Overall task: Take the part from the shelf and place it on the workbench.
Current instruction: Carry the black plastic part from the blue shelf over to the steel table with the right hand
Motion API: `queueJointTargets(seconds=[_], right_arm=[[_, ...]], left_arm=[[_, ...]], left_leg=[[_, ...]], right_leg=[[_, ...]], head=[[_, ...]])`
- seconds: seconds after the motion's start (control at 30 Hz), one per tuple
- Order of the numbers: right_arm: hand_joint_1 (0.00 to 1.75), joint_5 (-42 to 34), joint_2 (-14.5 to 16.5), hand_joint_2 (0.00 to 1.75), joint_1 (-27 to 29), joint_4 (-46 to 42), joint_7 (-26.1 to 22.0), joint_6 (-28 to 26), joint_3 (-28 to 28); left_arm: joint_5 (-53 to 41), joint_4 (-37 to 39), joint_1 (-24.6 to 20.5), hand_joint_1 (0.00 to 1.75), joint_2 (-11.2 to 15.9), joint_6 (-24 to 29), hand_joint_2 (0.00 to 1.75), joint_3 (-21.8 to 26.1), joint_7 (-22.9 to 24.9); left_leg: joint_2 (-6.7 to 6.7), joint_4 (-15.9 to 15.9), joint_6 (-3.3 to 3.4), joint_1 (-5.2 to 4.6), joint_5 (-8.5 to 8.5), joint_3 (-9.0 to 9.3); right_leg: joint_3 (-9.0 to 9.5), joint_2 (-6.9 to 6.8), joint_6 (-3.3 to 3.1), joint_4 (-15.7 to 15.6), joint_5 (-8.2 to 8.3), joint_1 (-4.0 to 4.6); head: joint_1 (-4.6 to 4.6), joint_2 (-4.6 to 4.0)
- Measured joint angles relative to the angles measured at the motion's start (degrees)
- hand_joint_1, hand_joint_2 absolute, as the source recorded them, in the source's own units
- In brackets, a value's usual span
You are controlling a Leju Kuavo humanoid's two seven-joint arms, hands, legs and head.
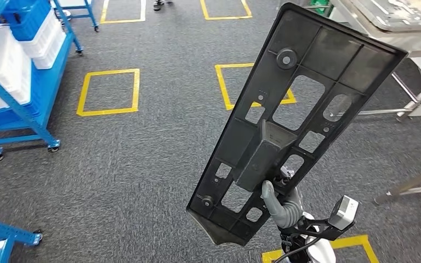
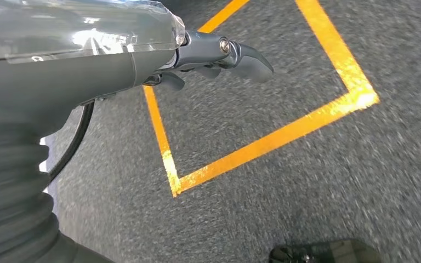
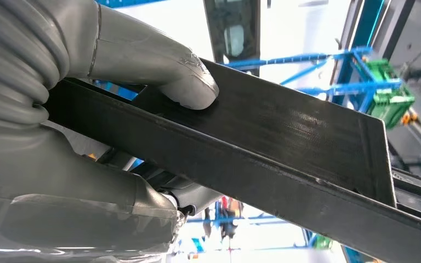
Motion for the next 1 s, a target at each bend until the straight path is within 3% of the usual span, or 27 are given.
queueJointTargets(seconds=[0.03, 0.07, 0.1, 0.17, 0.23, 0.3, 0.33, 0.4, 0.47, 0.5, 0.53, 0.57, 0.6, 0.63, 0.7, 0.77, 0.8, 0.83, 0.9, 0.97, 1.0], right_arm=[[1.75, 0.00, -0.01, 1.75, 0.21, 0.02, -0.04, -0.02, -0.05], [1.75, 0.01, -0.01, 1.75, 0.39, 0.04, -0.10, -0.04, -0.11], [1.75, 0.03, -0.01, 1.75, 0.52, 0.04, -0.19, -0.07, -0.18], [1.75, 0.09, -0.01, 1.75, 0.61, -0.04, -0.43, -0.09, -0.29], [1.75, 0.14, -0.02, 1.75, 0.74, -0.22, -0.61, -0.07, -0.34], [1.75, 0.16, -0.03, 1.75, 0.95, -0.36, -0.70, 0.01, -0.39], [1.75, 0.17, -0.04, 1.75, 0.99, -0.38, -0.72, 0.09, -0.42], [1.75, 0.20, -0.02, 1.75, 0.61, -0.33, -0.72, 0.25, -0.40], [1.75, 0.20, 0.03, 1.75, 0.10, -0.18, -0.67, 0.37, -0.32], [1.75, 0.20, 0.05, 1.75, 0.02, -0.08, -0.61, 0.39, -0.28], [1.75, 0.20, 0.06, 1.75, 0.04, 0.00, -0.54, 0.38, -0.27], [1.75, 0.21, 0.05, 1.75, 0.11, 0.06, -0.47, 0.31, -0.27], [1.75, 0.21, 0.04, 1.75, 0.16, 0.09, -0.44, 0.22, -0.28], [1.75, 0.19, 0.03, 1.75, 0.20, 0.09, -0.46, 0.14, -0.28], [1.75, 0.16, -0.02, 1.75, 0.22, 0.10, -0.57, 0.07, -0.29], [1.75, 0.14, -0.07, 1.75, 0.28, 0.11, -0.68, 0.08, -0.29], [1.75, 0.14, -0.09, 1.75, 0.35, 0.11, -0.70, 0.09, -0.29], [1.75, 0.13, -0.10, 1.75, 0.42, 0.10, -0.71, 0.09, -0.29], [1.75, 0.13, -0.10, 1.75, 0.43, 0.07, -0.62, 0.09, -0.29], [1.75, 0.13, -0.09, 1.75, 0.44, 0.05, -0.39, 0.10, -0.28], [1.75, 0.13, -0.09, 1.75, 0.52, 0.05, -0.26, 0.12, -0.27]], left_arm=[[-0.04, 0.04, 0.08, 0.00, -0.13, 0.15, 1.75, 0.00, -0.38], [-0.16, 0.10, 0.10, 0.00, -0.25, 0.30, 1.75, 0.00, -0.74], [-0.33, 0.16, 0.08, 0.00, -0.38, 0.46, 1.75, -0.01, -1.06], [-1.01, 0.26, 0.03, 0.00, -0.61, 0.75, 1.75, -0.08, -1.41], [-2.58, 0.30, 0.02, 0.00, -0.73, 0.73, 1.75, -0.43, -0.38], [-5.64, 0.33, -0.02, 0.00, -0.75, -0.18, 1.75, -1.46, 3.31], [-7.50, 0.34, -0.05, 0.00, -0.70, -1.15, 1.75, -2.30, 6.04], [-10.90, 0.37, 0.02, 0.00, -0.43, -3.84, 1.75, -4.82, 12.12], [-12.58, 0.45, 0.32, 0.00, 0.03, -6.38, 1.75, -7.82, 17.14], [-12.88, 0.50, 0.53, 0.00, 0.34, -7.38, 1.75, -9.43, 19.04], [-13.00, 0.54, 0.73, 0.00, 0.73, -8.25, 1.75, -11.31, 20.65], [-13.11, 0.58, 0.90, 0.00, 1.25, -9.22, 1.75, -13.64, 22.20], [-13.17, 0.62, 1.01, 0.00, 1.82, -10.20, 1.75, -16.58, 23.53], [-13.01, 0.68, 1.08, 0.00, 2.46, -11.24, 1.75, -20.03, 24.57], [-10.80, 0.81, 1.20, 0.00, 3.59, -12.71, 1.75, -26.51, 25.54], [-4.88, 0.89, 1.16, 0.00, 4.27, -12.68, 1.75, -29.60, 25.04], [-0.88, 0.89, 1.06, 0.00, 4.40, -12.25, 1.75, -29.71, 24.33], [3.09, 0.89, 0.95, 0.00, 4.45, -11.84, 1.75, -29.12, 23.43], [10.50, 0.89, 0.95, 0.00, 4.39, -11.27, 1.75, -26.63, 21.40], [16.25, 0.89, 1.07, 0.00, 4.23, -11.09, 1.75, -23.12, 19.46], [18.48, 0.89, 1.09, 0.00, 4.16, -11.11, 1.75, -21.29, 18.62]], left_leg=[[0.68, 0.01, 0.00, -0.05, -0.04, -0.03], [1.34, 0.02, -0.03, -0.07, -0.09, -0.02], [1.94, 0.02, -0.11, -0.07, -0.16, 0.05], [3.01, 0.04, -0.44, -0.26, -0.39, 0.36], [3.91, 0.08, -0.99, -0.51, -0.65, 0.69], [4.88, -0.02, -1.64, -0.56, -0.87, 1.04], [4.63, 0.17, -2.00, -0.47, -1.15, 1.14], [2.15, 3.27, -2.63, -0.26, -3.33, -0.03], [-0.43, 10.91, -2.92, -0.10, -7.23, -3.56], [-0.80, 14.76, -2.99, -0.08, -8.68, -5.43], [-0.89, 16.98, -3.00, -0.08, -9.04, -6.60], [-0.92, 16.92, -2.95, -0.08, -8.19, -6.72], [-1.08, 14.44, -2.85, -0.07, -6.31, -5.71], [-1.82, 10.18, -2.70, -0.02, -3.90, -3.87], [-4.20, 2.65, -2.33, 0.13, -1.01, -0.60], [-5.24, 0.34, -1.88, 0.07, -0.74, 0.38], [-4.69, 0.16, -1.56, 0.04, -0.56, 0.47], [-4.08, -0.14, -1.19, 0.06, -0.36, 0.60], [-2.69, -0.83, -0.44, 0.20, 0.01, 0.85], [-1.28, -1.04, -0.06, 0.17, 0.03, 0.91], [-0.58, -1.02, 0.00, 0.14, -0.03, 0.89]], right_leg=[[-0.66, -0.22, 0.12, 1.51, -0.18, -0.13], [-0.07, -0.43, 0.18, 0.59, 0.74, -0.22], [1.74, -0.85, 0.15, -2.63, 2.45, -0.24], [6.50, -3.45, -0.24, -11.11, 5.51, 0.02], [8.67, -5.02, -0.86, -15.22, 6.35, 0.45], [8.62, -3.82, -1.49, -15.49, 6.41, 0.53], [8.71, -3.21, -1.80, -15.69, 6.56, 0.39], [8.90, -1.95, -2.52, -16.09, 6.94, 0.05], [8.85, -0.60, -2.90, -16.13, 7.08, 0.07], [8.83, 0.15, -2.97, -16.10, 7.10, 0.13], [8.83, 0.95, -2.98, -16.05, 7.10, 0.20], [8.86, 1.74, -2.98, -15.98, 7.10, 0.25], [8.91, 2.51, -2.94, -15.90, 7.08, 0.26], [8.94, 3.25, -2.86, -15.79, 7.02, 0.24], [8.72, 4.52, -2.50, -15.48, 6.95, 0.27], [8.31, 5.57, -1.88, -15.39, 7.07, 0.10], [8.16, 6.09, -1.50, -15.49, 7.20, 0.00], [8.07, 5.85, -1.18, -15.41, 7.15, -0.04], [6.83, 3.38, -0.67, -13.02, 5.49, 0.13], [3.43, 0.58, -0.29, -6.19, 1.89, 0.01], [1.46, 0.13, -0.07, -2.30, 0.37, -0.16]], head=[[0.01, 0.00], [0.00, 0.00], [0.00, 0.00], [-0.01, 0.00], [0.00, 0.00], [0.00, 0.00], [0.00, 0.00], [-0.01, 0.00], [-0.01, 0.00], [-0.01, 0.00], [-0.01, 0.00], [-0.01, 0.00], [-0.01, 0.00], [-0.01, 0.00], [-0.01, 0.00], [-0.01, 0.00], [-0.01, 0.00], [-0.01, 0.00], [0.01, 0.00], [0.01, 0.00], [0.01, 0.00]])
